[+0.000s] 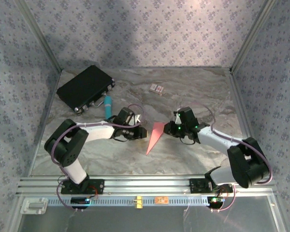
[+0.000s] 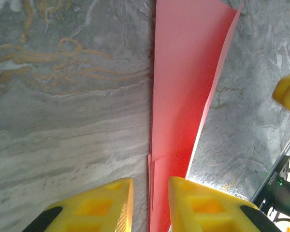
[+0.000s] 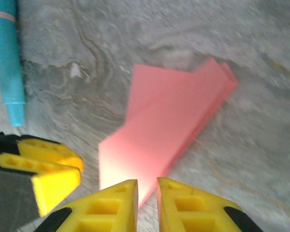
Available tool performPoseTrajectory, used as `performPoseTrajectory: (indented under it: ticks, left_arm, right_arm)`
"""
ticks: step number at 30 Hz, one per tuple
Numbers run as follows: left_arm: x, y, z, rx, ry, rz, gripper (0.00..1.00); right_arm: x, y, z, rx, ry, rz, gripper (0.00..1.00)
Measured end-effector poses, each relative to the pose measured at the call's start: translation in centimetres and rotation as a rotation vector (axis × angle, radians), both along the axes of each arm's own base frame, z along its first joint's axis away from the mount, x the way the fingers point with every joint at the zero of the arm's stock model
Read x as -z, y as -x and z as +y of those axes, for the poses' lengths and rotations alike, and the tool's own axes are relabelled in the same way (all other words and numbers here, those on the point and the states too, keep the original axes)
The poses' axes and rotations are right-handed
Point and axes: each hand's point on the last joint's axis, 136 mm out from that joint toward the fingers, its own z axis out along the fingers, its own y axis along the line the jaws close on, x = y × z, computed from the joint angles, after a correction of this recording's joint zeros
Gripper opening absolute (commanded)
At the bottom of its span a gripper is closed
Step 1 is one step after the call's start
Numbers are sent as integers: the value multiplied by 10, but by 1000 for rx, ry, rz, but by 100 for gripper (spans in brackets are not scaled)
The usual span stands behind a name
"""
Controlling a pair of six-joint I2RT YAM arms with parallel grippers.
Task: Fold a paper plane with a square sheet of paper (pick it up from the middle)
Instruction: Move a paper plane to the center of the table.
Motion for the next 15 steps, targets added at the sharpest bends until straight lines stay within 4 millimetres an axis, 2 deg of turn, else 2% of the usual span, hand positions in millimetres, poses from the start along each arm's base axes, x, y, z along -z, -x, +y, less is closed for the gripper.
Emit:
performPoseTrajectory:
  ticks: [6,15]
  left_arm:
    - [-2,-2,-12,49,25,18,27]
    - [6,3,-13,90,5,48,27]
  right_arm:
    - [16,17,-8,11,20,57,20]
    - [19,21,-6,14,22,70,20]
